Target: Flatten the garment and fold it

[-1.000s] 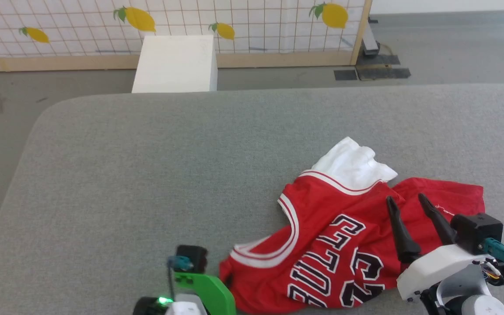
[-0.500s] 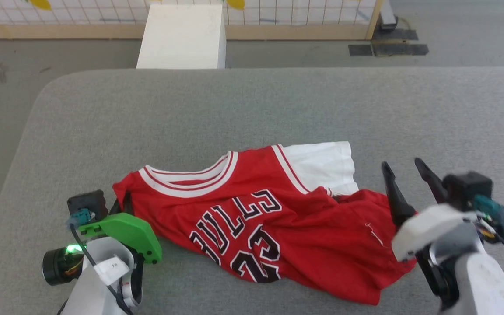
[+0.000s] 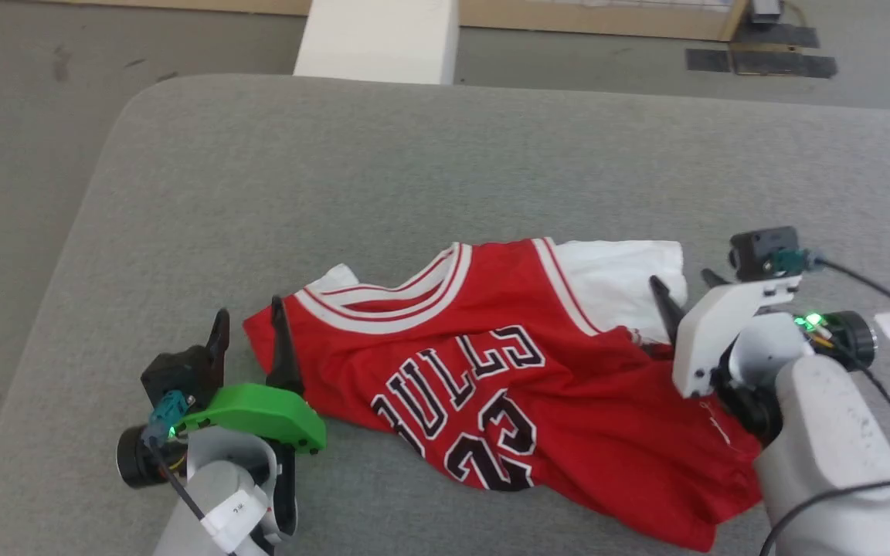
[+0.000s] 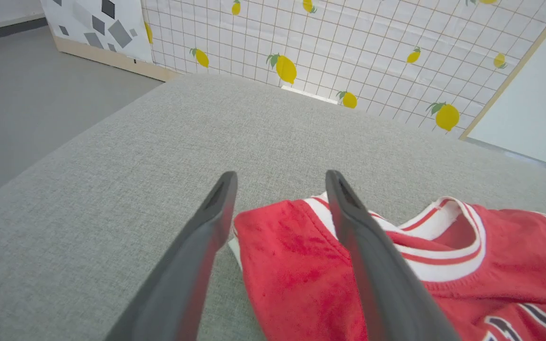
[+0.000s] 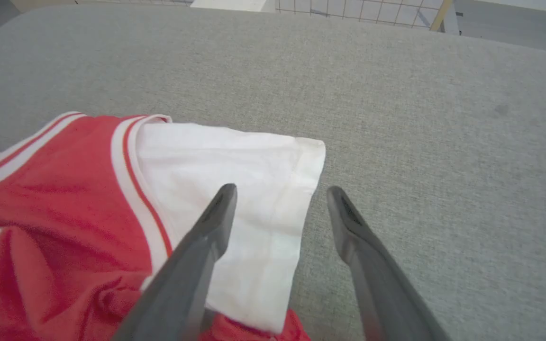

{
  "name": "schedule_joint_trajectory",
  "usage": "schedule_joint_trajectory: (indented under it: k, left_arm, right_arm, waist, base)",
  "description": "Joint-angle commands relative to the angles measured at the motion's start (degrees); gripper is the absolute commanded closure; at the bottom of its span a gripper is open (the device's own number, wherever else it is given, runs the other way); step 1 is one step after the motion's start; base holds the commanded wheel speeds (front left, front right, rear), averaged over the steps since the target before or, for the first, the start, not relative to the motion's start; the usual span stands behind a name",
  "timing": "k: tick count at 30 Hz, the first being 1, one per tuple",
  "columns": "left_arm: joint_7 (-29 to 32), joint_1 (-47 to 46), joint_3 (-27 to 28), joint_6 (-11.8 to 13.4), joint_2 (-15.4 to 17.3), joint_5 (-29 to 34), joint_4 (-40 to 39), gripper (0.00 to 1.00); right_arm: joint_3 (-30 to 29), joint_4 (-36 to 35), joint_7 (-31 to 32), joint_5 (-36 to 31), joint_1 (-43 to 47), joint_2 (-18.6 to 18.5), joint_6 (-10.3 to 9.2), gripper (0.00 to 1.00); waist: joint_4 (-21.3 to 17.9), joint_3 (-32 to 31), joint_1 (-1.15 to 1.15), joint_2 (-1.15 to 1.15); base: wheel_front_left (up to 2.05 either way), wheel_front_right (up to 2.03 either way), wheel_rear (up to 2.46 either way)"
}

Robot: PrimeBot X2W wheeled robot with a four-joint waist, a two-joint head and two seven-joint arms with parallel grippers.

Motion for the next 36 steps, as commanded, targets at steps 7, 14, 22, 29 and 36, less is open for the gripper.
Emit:
schedule_joint_trajectory:
  k: [7, 14, 22, 29, 36]
  left_arm:
    - [-0.5, 3.2, 2.3, -2.3, -1.7, 6.3, -14.1, 0.0]
    - [-0.5, 4.3, 0.7, -2.4, -1.8, 5.9, -17.6, 0.0]
    - [-0.6, 5.7, 0.5, -1.8, -1.9, 5.5, -17.6, 0.0]
    - [-0.6, 7.6, 1.8, -2.6, -1.9, 6.6, -16.0, 0.0]
    - [-0.6, 8.2, 2.2, -4.0, -1.9, 7.7, -12.2, 0.0]
  right_arm:
    - [-6.5, 9.4, 5.3, -3.0, -8.8, -0.1, -0.06, 0.0]
    - [-9.9, 18.1, 13.7, -8.9, -13.6, -0.1, -0.06, 0.0]
    - [-10.3, 18.6, 13.9, -9.1, -14.1, -0.1, -0.06, 1.0]
    - [-16.3, 10.3, 2.2, -10.2, -9.6, -1.0, -0.06, 1.0]
    - [-23.6, 2.6, 2.1, -10.6, -1.1, -2.7, -0.06, 1.0]
  waist:
    - [4.3, 2.0, 0.0, 0.0]
    - [5.7, 2.8, 0.0, 0.0]
    - [5.1, 1.3, 0.0, 0.0]
    - [2.6, -3.1, 0.0, 0.0]
    - [-1.0, -6.3, 0.0, 0.0]
  base:
    - [0.0, 0.0, 0.0]
    - [0.0, 0.0, 0.0]
    - [0.0, 0.0, 0.0]
    - [0.0, 0.0, 0.0]
    - [0.0, 0.0, 0.0]
